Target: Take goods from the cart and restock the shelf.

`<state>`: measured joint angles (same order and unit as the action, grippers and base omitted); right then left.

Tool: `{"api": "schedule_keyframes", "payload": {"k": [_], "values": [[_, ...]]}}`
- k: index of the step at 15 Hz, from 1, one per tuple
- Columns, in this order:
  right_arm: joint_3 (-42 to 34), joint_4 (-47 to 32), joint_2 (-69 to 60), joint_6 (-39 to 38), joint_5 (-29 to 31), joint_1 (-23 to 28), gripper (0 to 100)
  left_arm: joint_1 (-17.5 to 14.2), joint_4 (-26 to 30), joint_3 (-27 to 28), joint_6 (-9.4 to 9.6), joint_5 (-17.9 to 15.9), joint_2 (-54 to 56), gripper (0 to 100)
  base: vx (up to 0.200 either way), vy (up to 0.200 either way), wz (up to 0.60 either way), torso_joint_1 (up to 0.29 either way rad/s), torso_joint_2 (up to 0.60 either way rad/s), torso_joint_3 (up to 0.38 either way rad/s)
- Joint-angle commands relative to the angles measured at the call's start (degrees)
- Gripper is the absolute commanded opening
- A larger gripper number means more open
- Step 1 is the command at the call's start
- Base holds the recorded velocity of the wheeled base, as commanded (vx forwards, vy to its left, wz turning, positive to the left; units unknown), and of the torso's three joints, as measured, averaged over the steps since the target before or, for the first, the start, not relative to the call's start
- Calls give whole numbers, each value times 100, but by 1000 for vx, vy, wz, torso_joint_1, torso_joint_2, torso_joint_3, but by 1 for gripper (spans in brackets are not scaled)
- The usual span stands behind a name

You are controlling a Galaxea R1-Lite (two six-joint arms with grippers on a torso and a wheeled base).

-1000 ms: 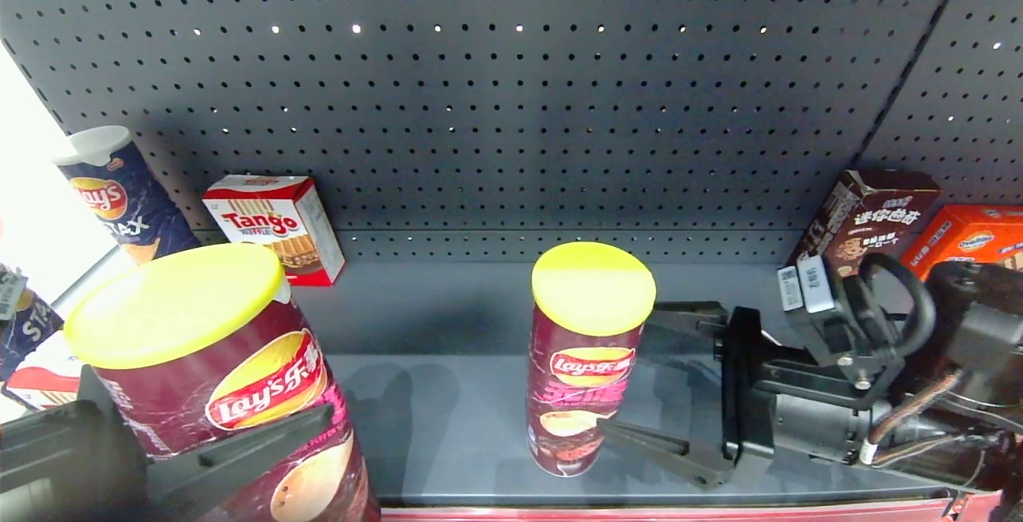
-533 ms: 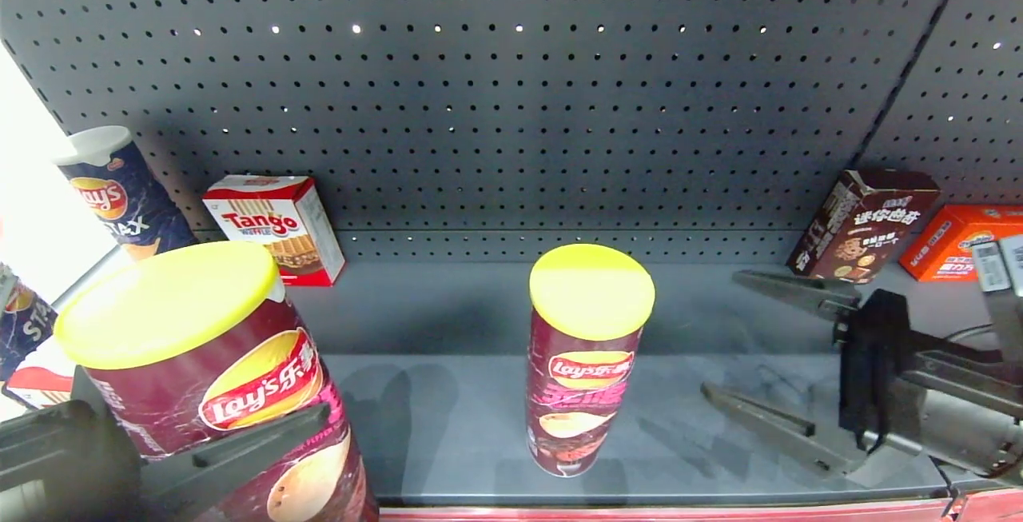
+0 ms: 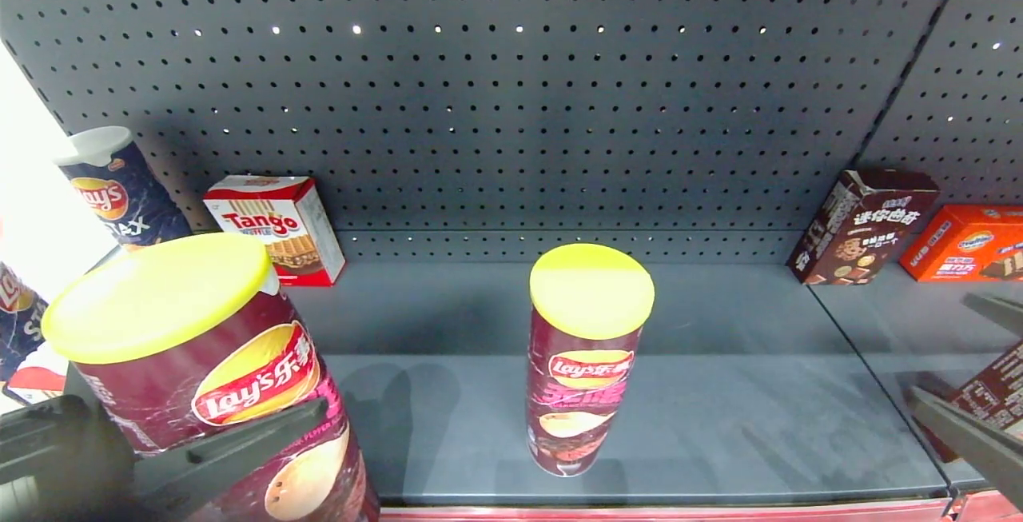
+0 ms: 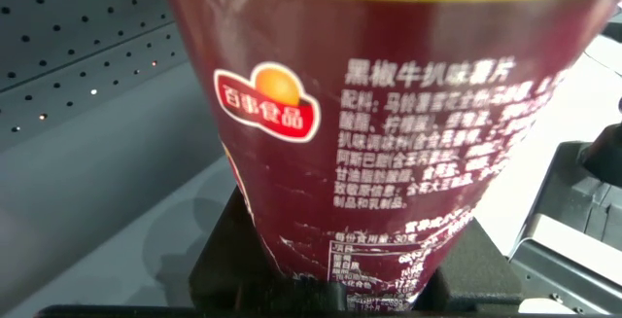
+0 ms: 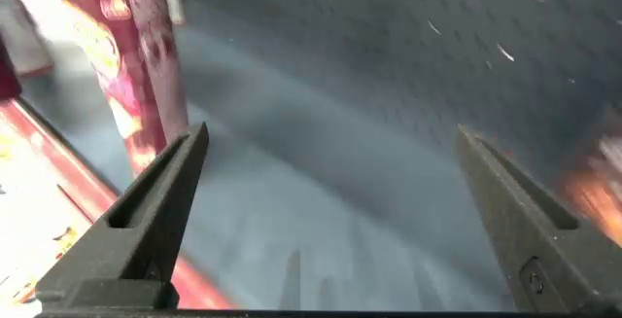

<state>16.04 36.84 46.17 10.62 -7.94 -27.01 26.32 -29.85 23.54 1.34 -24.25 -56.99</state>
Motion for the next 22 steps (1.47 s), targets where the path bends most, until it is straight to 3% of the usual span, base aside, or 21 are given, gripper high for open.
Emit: {"api": "schedule_keyframes", "payload": {"k": [1, 3, 5, 8, 11, 13, 22], "values": [[-216, -1830, -2296, -104, 512, 38, 100, 14, -3, 1, 7, -1, -5, 0, 0, 0, 0, 0, 0, 0], [-242, -2849, -3122, -209, 521, 170, 100, 22, -3, -16, 15, -1, 13, 0, 0, 0, 0, 0, 0, 0], [-453, -3280, -3659, -394, 512, 495, 100, 22, -3, -34, 15, -1, 21, 0, 0, 0, 0, 0, 0, 0], [-1068, -3306, -4458, -666, 512, 908, 100, 40, -3, -51, 59, -1, 30, 0, 0, 0, 0, 0, 0, 0], [-1569, -3227, -4617, -807, 697, 944, 100, 40, 6, -51, 77, -10, 30, 0, 0, 0, 0, 0, 0, 0], [-1604, -3772, -4617, -816, 758, 944, 100, 40, 6, -69, 77, -10, 30, 0, 0, 0, 0, 0, 0, 0], [-1604, -3675, -4617, -974, 802, 952, 100, 40, -3, 1, 94, -45, 100, 0, 0, 0, 0, 0, 0, 0]]}}
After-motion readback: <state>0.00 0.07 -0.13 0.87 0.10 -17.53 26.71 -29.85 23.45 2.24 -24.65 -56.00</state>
